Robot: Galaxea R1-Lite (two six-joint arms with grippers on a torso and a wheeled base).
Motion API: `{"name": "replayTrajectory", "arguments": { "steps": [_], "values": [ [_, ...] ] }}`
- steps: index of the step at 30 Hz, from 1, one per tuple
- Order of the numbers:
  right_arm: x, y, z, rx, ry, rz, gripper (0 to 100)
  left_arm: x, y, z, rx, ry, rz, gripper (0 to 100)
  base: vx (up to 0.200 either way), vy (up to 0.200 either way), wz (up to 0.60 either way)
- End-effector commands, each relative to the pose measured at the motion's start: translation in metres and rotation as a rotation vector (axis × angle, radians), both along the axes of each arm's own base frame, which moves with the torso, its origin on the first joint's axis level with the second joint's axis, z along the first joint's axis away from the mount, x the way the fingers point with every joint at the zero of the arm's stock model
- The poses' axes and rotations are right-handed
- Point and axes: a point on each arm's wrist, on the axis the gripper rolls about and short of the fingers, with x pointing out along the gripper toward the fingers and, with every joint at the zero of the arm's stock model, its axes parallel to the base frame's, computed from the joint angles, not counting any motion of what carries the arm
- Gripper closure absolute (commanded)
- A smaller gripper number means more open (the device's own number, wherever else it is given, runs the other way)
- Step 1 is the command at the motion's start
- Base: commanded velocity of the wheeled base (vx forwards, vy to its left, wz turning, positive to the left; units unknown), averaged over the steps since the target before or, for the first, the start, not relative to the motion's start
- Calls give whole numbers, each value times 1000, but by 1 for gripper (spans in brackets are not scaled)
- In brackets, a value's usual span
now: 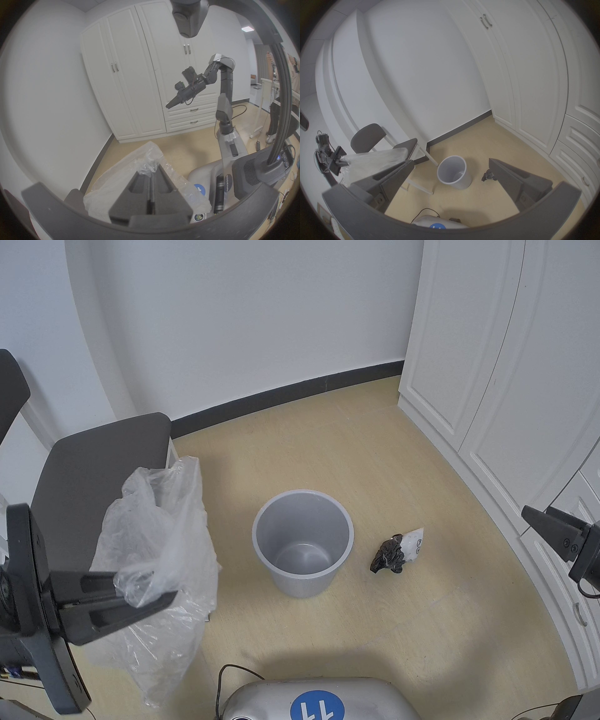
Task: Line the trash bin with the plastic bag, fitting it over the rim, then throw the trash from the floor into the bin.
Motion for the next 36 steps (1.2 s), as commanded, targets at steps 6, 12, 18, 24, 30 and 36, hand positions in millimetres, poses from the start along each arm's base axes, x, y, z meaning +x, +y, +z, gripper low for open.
{"name": "replayTrajectory", "arguments": {
  "steps": [6, 12, 18, 24, 30, 36],
  "values": [
    [5, 8, -7, 8, 48, 33, 0, -2, -11, -1, 17, 12, -61, 100, 0, 0, 0],
    [15, 18, -5, 82, 71, 44, 0, -3, -13, -7, 34, 37, -131, 100, 0, 0, 0],
    [42, 39, -16, 173, 150, 42, 0, -6, -15, -9, 32, 45, -186, 100, 0, 0, 0],
    [65, 54, -30, 203, 256, 21, 0, -11, -17, -4, 13, 36, -233, 100, 0, 0, 0],
    [78, 63, -52, 168, 357, 45, 0, -16, -19, -2, 5, 30, -267, 100, 0, 0, 0],
    [87, 70, -67, 190, 452, 86, 0, -18, -22, 5, -42, -3, -296, 100, 0, 0, 0]
  ]
}}
